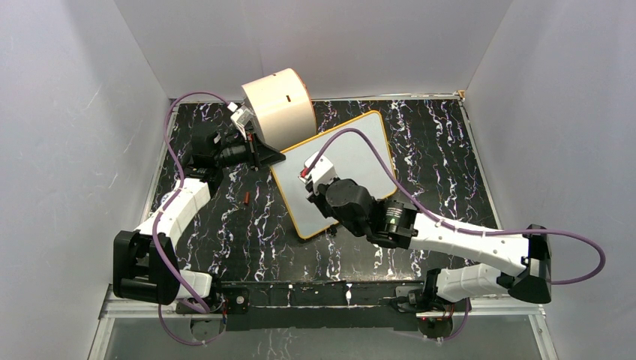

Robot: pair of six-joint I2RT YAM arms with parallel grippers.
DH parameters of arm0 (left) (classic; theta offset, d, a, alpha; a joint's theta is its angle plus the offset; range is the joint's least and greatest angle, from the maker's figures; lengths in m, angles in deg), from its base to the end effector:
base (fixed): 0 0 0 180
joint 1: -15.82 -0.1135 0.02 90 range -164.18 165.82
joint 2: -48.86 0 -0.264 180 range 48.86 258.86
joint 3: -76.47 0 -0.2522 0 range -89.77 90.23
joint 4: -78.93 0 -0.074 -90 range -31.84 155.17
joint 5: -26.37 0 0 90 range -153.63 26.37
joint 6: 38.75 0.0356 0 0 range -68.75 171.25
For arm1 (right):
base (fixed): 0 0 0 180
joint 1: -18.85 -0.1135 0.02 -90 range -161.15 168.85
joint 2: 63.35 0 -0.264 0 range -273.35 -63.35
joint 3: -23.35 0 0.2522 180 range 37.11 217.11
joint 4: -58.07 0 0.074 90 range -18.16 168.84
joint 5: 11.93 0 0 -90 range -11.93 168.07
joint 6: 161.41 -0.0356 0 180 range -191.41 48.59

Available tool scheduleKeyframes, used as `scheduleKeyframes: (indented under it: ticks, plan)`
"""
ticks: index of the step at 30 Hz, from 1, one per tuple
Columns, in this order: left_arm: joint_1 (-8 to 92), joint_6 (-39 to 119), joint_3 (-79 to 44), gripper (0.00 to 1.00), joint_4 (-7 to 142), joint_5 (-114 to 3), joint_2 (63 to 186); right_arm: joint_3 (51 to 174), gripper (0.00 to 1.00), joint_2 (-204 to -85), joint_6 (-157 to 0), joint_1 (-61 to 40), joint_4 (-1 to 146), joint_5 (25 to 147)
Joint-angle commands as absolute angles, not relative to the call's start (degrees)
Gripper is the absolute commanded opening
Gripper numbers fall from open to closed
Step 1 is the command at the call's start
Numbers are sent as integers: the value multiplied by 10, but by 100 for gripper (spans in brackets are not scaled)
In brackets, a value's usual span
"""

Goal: Write a sentence on the whiteboard

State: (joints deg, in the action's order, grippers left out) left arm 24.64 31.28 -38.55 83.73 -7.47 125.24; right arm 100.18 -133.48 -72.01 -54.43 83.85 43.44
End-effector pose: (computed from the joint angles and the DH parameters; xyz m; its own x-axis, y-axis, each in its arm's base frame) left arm 0.2902 -0.0750 0.3094 -0.4144 -0.1282 -0.9010 0.8078 0.4043 -0.4290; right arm 0.0995 0.2608 0.3574 -0.1007 -0.3052 -0.9470 -0.6325 0.7543 -0.1759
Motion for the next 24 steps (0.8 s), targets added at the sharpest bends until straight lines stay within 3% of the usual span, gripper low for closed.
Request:
scheduleKeyframes:
  ticks: [1,24]
  plan:
    - [246,305,-398,0,866,-63,1250,1013,0,-1342,-715,-554,796,402]
    - [246,320,-391,0,850,-64,1251,1056,0,-1403,-716,-571,806,372]
